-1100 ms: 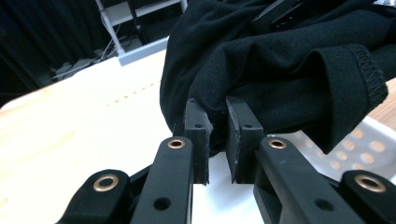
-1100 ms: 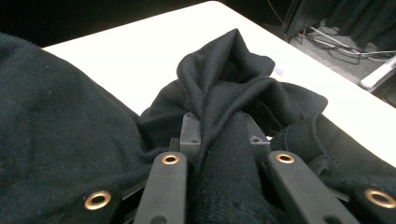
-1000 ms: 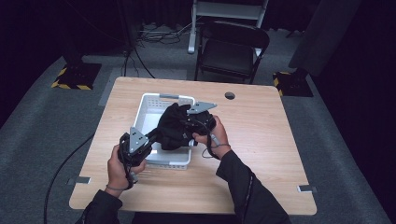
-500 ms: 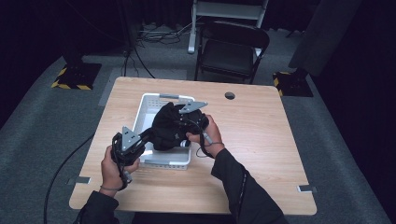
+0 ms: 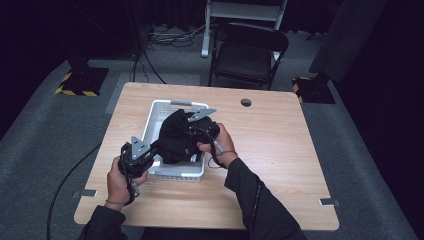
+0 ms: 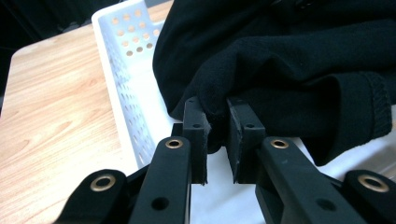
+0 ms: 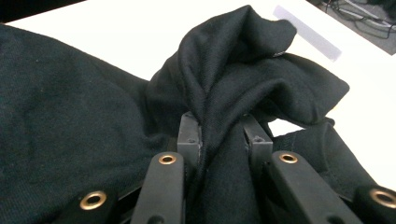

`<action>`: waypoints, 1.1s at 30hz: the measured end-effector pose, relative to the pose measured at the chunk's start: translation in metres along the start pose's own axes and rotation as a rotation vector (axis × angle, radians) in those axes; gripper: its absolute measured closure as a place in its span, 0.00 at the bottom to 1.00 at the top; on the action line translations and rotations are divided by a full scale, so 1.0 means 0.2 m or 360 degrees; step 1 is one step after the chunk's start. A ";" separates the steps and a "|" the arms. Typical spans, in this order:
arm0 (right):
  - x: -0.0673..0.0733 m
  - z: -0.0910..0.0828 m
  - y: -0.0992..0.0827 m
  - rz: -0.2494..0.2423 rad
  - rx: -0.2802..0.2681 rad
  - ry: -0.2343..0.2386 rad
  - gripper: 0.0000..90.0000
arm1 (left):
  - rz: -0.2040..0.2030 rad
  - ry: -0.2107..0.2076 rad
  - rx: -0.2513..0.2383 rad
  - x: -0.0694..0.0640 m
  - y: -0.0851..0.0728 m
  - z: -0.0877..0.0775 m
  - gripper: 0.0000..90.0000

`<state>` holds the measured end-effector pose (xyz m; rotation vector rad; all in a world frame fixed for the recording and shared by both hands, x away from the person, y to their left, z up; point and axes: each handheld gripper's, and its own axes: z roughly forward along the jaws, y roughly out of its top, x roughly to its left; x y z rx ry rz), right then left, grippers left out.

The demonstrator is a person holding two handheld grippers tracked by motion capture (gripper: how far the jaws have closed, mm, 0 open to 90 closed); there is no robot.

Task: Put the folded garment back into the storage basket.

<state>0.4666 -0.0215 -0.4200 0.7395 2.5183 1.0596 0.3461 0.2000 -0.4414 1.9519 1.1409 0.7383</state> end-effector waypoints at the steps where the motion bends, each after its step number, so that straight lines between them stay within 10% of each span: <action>1: 0.00 0.00 0.00 0.0000 0.0000 0.0000 0.82 | 0.0000 0.0000 0.0000 0.00 0.00 0.00 0.87; 33: 0.01 0.10 0.00 0.0015 0.0123 -0.0057 0.74 | 0.0027 -0.0018 0.0221 0.02 -0.02 0.07 0.78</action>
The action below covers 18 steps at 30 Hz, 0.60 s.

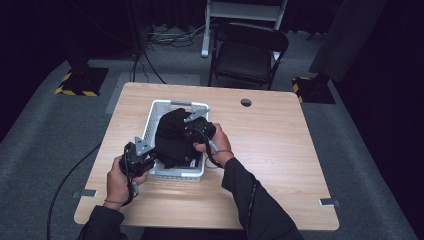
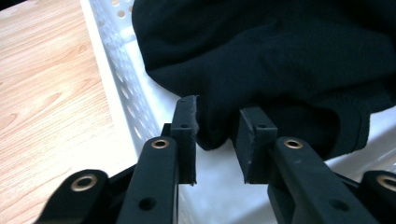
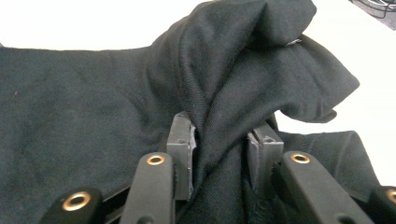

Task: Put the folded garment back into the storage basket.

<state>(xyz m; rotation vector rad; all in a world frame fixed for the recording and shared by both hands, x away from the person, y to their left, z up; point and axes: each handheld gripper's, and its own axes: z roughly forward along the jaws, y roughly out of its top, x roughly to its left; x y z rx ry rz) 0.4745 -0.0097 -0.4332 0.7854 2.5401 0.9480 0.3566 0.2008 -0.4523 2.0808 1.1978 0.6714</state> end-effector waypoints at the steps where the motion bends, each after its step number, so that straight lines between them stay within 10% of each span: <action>1: 0.00 0.00 0.00 0.0002 -0.0001 0.0003 0.74 | 0.0001 -0.0005 -0.0002 0.00 0.00 0.00 0.78; 18: 0.00 0.03 -0.01 0.0061 -0.0001 -0.0012 0.44 | -0.0041 -0.0024 -0.0041 -0.03 0.02 -0.01 0.45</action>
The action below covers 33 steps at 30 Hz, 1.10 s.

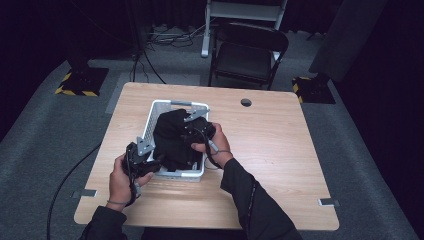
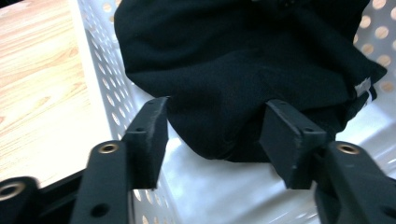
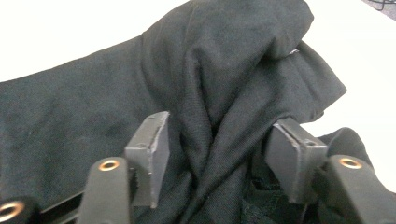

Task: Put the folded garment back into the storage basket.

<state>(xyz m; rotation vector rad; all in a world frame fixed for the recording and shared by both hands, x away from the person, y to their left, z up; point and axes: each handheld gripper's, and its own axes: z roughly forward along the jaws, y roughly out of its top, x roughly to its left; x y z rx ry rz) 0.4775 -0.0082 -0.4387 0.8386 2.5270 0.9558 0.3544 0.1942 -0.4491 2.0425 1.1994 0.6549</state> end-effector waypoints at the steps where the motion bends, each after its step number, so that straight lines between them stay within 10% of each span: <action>1: 0.00 0.00 0.00 -0.0005 0.0000 0.0010 0.41 | -0.0013 -0.0001 -0.0008 0.00 0.00 -0.01 0.43; 19: 0.06 0.00 0.01 -0.0196 0.0001 -0.0069 0.06 | -0.0066 0.0054 -0.0033 -0.04 0.01 0.01 0.03; 33: 0.09 -0.02 -0.01 -0.0265 0.0015 -0.0010 0.06 | 0.0054 0.0018 -0.0089 -0.11 0.02 -0.01 0.02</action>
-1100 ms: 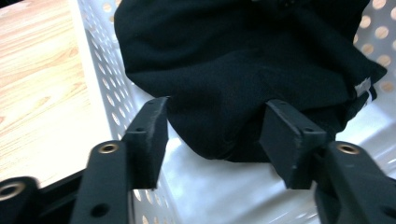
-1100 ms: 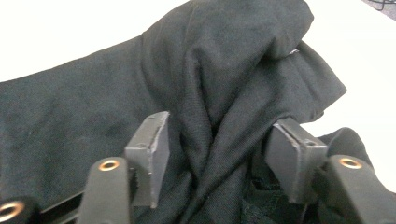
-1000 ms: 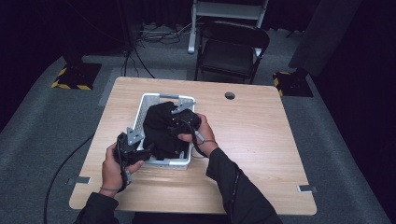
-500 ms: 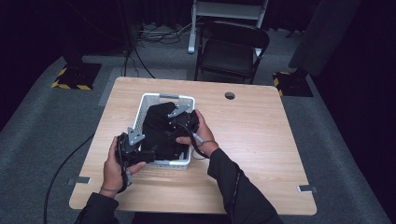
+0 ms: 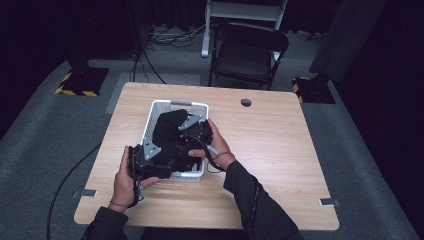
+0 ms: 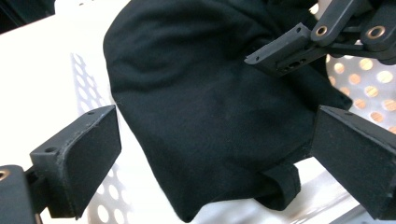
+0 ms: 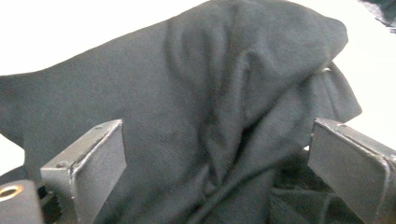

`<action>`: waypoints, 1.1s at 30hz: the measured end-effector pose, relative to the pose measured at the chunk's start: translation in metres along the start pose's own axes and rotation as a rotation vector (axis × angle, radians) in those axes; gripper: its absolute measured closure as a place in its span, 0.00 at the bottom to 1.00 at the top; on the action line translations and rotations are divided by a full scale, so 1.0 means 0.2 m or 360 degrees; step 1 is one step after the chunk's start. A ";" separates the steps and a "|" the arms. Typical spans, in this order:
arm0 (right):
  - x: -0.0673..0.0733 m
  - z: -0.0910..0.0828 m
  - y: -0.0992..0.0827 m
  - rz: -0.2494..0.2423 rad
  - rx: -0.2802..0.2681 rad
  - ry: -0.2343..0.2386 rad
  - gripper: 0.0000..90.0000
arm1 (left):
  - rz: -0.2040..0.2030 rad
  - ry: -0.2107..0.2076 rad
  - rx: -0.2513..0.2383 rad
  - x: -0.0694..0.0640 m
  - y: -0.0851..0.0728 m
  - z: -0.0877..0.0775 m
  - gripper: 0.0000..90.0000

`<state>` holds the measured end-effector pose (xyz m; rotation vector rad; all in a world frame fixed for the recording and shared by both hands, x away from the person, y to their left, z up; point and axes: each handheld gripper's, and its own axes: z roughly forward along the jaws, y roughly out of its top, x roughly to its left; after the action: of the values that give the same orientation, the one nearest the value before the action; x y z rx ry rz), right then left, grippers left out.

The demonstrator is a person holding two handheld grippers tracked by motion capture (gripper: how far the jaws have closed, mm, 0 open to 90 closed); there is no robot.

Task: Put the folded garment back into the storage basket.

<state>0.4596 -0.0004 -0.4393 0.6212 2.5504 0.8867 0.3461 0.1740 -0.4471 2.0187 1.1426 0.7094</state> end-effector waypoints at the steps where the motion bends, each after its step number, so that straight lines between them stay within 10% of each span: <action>1: 0.00 -0.01 0.00 -0.0005 0.0005 -0.0005 0.06 | 0.0002 -0.0001 -0.0008 -0.01 0.00 0.00 0.03; 33: 0.02 -0.41 -0.17 -0.0199 -0.0025 0.0000 0.05 | 0.0137 -0.0099 -0.0103 -0.16 0.04 -0.04 0.03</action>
<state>0.4082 -0.0610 -0.4022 0.4517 2.5478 0.8630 0.3301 0.1453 -0.4392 2.0308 0.9897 0.7123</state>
